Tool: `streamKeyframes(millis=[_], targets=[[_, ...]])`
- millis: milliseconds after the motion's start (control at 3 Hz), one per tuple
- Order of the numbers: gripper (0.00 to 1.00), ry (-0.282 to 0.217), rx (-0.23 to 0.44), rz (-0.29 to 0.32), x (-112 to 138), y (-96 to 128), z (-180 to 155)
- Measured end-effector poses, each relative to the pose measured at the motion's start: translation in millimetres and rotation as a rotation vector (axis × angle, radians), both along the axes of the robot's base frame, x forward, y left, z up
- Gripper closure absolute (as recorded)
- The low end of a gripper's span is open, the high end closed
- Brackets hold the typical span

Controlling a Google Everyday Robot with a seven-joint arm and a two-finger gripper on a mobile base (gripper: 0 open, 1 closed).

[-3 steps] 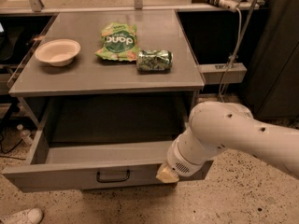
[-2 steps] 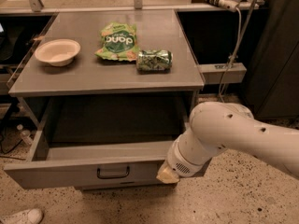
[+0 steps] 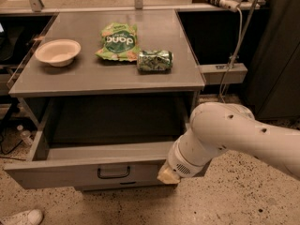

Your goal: Close top drawer

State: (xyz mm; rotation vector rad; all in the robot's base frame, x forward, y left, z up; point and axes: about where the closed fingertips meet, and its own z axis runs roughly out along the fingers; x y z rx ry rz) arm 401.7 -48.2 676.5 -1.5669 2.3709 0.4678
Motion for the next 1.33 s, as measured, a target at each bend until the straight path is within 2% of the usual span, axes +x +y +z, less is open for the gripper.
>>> streamKeyframes(millis=[333,667,1000,1333], targets=[[0.11,0.000,0.000,0.000,0.0,0.0,0.0],[0.00,0.000,0.000,0.000,0.0,0.0,0.0],[0.00,0.000,0.000,0.000,0.0,0.0,0.0],[0.19,0.000,0.000,0.000,0.0,0.0,0.0]])
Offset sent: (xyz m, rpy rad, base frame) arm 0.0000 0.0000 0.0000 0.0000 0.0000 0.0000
